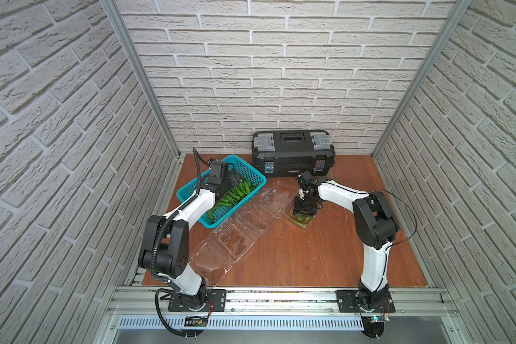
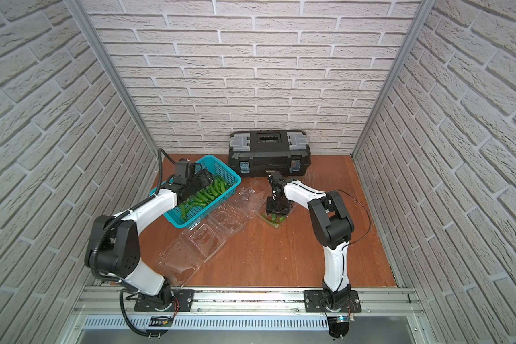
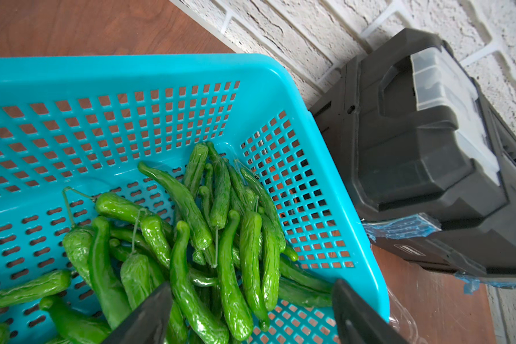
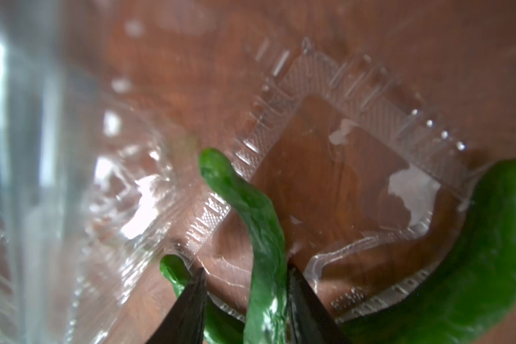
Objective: Take small green peppers out of containers
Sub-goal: Pick up the green pepper from the packing box, then place the green pepper in the basket.
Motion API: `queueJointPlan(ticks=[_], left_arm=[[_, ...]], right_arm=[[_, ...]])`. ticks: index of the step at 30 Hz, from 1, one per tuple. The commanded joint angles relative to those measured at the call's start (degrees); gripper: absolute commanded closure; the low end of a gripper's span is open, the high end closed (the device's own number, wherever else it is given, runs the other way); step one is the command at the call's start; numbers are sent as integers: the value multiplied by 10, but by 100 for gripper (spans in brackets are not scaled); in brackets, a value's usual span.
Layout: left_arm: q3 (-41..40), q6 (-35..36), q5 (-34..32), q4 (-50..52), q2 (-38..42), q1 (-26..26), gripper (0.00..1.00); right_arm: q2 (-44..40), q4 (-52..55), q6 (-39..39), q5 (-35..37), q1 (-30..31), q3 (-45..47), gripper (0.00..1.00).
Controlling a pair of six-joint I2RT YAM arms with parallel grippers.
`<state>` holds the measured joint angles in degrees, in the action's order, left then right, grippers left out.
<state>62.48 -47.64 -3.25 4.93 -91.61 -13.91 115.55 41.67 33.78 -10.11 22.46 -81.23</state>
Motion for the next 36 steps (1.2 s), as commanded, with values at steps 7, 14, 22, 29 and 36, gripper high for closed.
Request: queueJointPlan(ticks=[7, 14, 22, 29, 36], left_arm=[[11, 7, -11, -15, 11, -4, 16], [10, 13, -31, -15, 17, -4, 16], [0, 6, -81, -2, 32, -3, 14], [-4, 0, -120, 20, 47, -4, 12], [-10, -1, -131, 25, 51, -4, 9]], right_arm=[[-4, 8, -7, 30, -1, -13, 90], [-88, 2, -56, 53, 12, -45, 97], [-50, -75, -69, -40, 57, -179, 97], [104, -172, 17, -214, 83, -380, 77], [63, -119, -42, -152, 74, -352, 57]])
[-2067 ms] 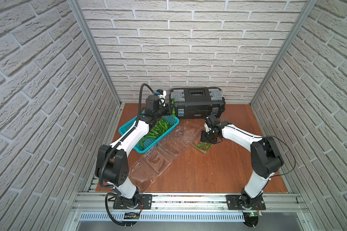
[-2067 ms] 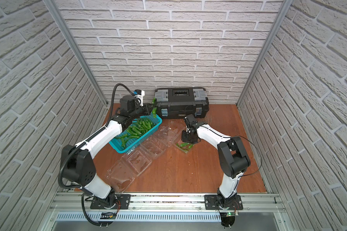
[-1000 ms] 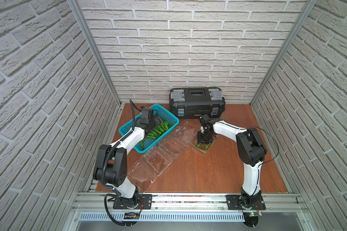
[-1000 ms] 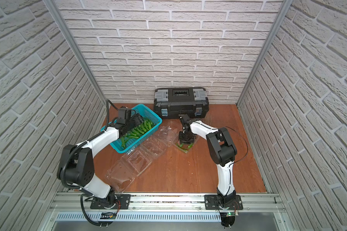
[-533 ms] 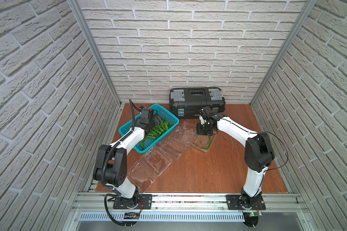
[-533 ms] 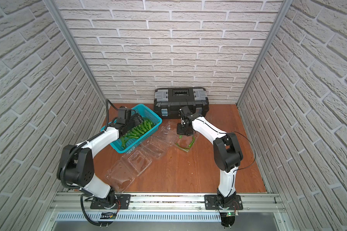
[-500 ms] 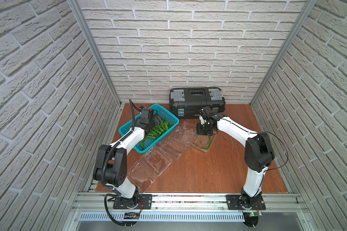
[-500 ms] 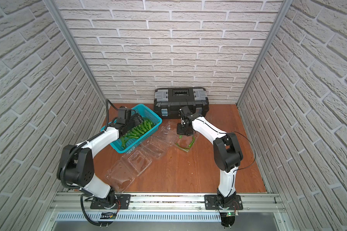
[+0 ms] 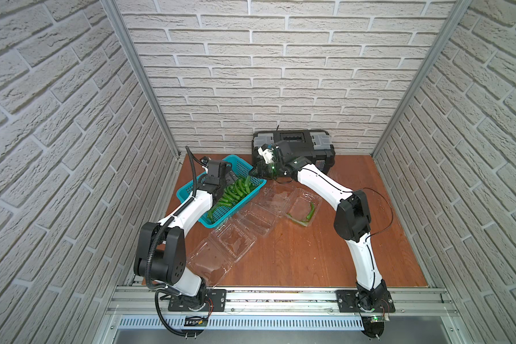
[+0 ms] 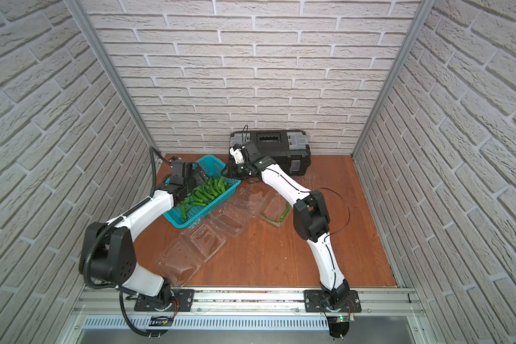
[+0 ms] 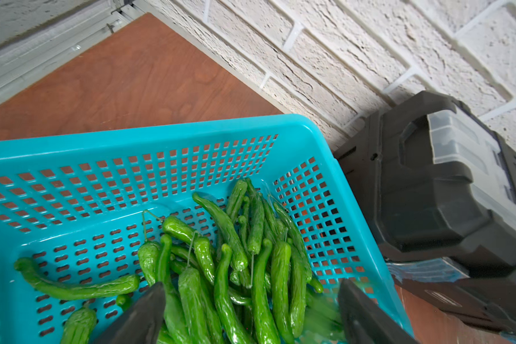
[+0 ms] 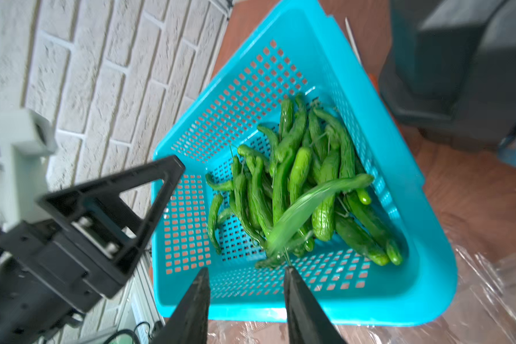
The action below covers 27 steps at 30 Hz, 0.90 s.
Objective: Take small green peppers out of containers
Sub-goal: Place the green pepper in the basket, then pick up the green pepper from the packing box.
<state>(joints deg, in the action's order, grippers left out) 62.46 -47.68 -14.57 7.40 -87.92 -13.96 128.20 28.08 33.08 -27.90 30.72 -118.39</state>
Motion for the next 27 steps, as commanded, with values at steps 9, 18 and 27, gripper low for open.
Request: queueJointPlan(ticks=[9, 18, 27], left_arm=[[-2, -4, 1, -8, -12, -7, 9], [30, -4, 25, -8, -51, -16, 8], [33, 3, 30, 2, -54, -19, 8]], right_arm=[[-241, 128, -205, 211, -21, 293, 58], [-235, 160, -249, 209, -34, 380, 59], [-190, 165, -251, 189, -34, 383, 60]])
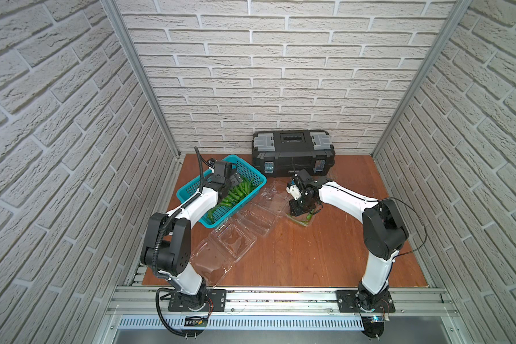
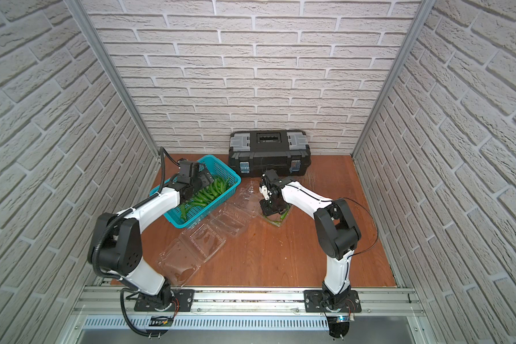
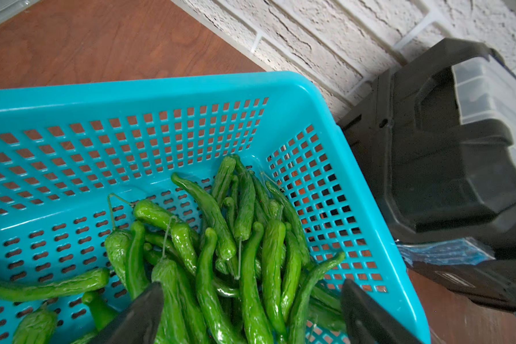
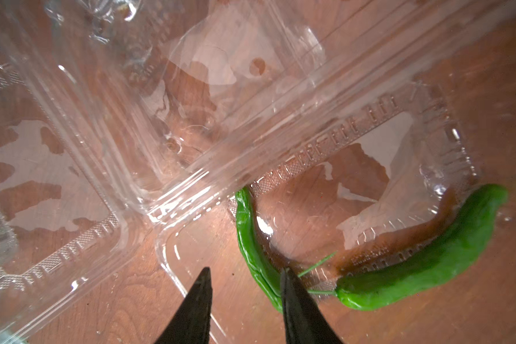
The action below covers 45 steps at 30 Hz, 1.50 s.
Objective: Take small green peppers out of containers
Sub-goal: Pick up the green pepper from the packing box.
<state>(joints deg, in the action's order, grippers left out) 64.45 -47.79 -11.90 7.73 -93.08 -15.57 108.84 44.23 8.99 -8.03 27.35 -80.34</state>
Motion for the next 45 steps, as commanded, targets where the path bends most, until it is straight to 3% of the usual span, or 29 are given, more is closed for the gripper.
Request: queueJointPlan(ticks=[1, 19, 27, 36, 40, 45], left_arm=[[13, 5, 3, -1, -3, -3, 8], [18, 4, 10, 2, -14, -3, 7], [19, 4, 10, 2, -12, -4, 7], [15, 2, 6, -7, -10, -4, 8], [11, 2, 2, -9, -6, -4, 7], [5, 0, -16, -3, 3, -3, 7]], right_arm=[[6, 1, -9, -12, 0, 4, 60], [82, -29, 41, -18, 0, 9, 66], [71, -31, 70, 24, -7, 11, 96], [-20, -32, 81, 53, -16, -31, 97], [-27, -35, 83, 22, -15, -86, 97], [-6, -106, 112, -96, -10, -166, 97]])
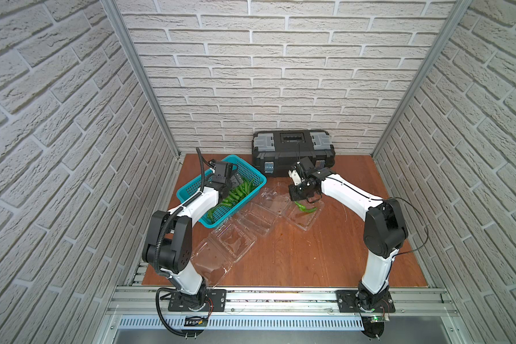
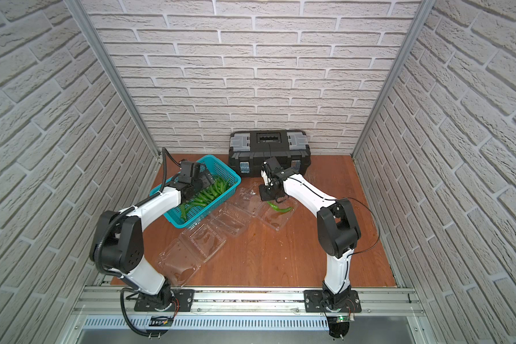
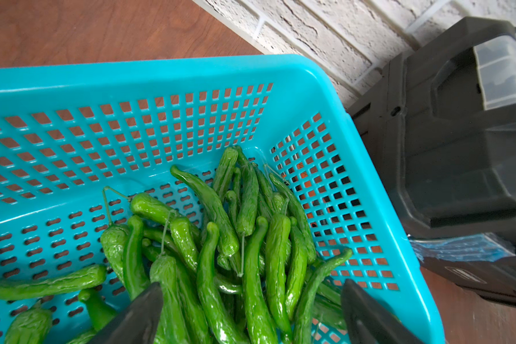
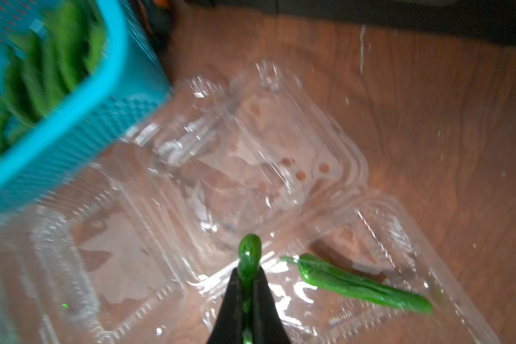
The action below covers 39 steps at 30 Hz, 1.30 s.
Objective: Take small green peppers out of containers
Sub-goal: Pick up the green pepper from the packing box, then place the green pepper in the basket, then pick up the green pepper from the packing box.
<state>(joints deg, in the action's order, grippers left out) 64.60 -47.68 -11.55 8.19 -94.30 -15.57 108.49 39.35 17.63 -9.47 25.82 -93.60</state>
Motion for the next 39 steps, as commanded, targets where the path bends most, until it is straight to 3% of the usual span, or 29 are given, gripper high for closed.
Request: queueJointPlan(ticks=[1, 8, 13, 17, 23, 26, 29, 36, 39], left_arm=[[2, -3, -26, -4, 17, -3, 7], [-5, -10, -60, 26, 33, -1, 8], [-8, -16, -64, 33, 36, -2, 8], [-1, -15, -59, 36, 27, -2, 7], [9, -16, -47, 31, 10, -2, 7], [11, -16, -44, 28, 4, -4, 7], [9, -19, -43, 24, 1, -5, 8], [12, -20, -38, 20, -5, -7, 7], [9, -16, -40, 21, 1, -8, 7]], right_arm=[[9, -77, 39, -109, 7, -49, 97], [162, -248, 197, -276, 27, -211, 94], [223, -369, 304, -314, 30, -252, 74], [187, -310, 247, -275, 28, -218, 68], [75, -154, 140, -91, 23, -98, 67], [12, -102, 150, 12, 12, -21, 66], [-12, -25, 211, 90, -10, 29, 63], [-22, -34, 341, 26, -71, 159, 60], [-28, -31, 363, 24, -83, 178, 58]])
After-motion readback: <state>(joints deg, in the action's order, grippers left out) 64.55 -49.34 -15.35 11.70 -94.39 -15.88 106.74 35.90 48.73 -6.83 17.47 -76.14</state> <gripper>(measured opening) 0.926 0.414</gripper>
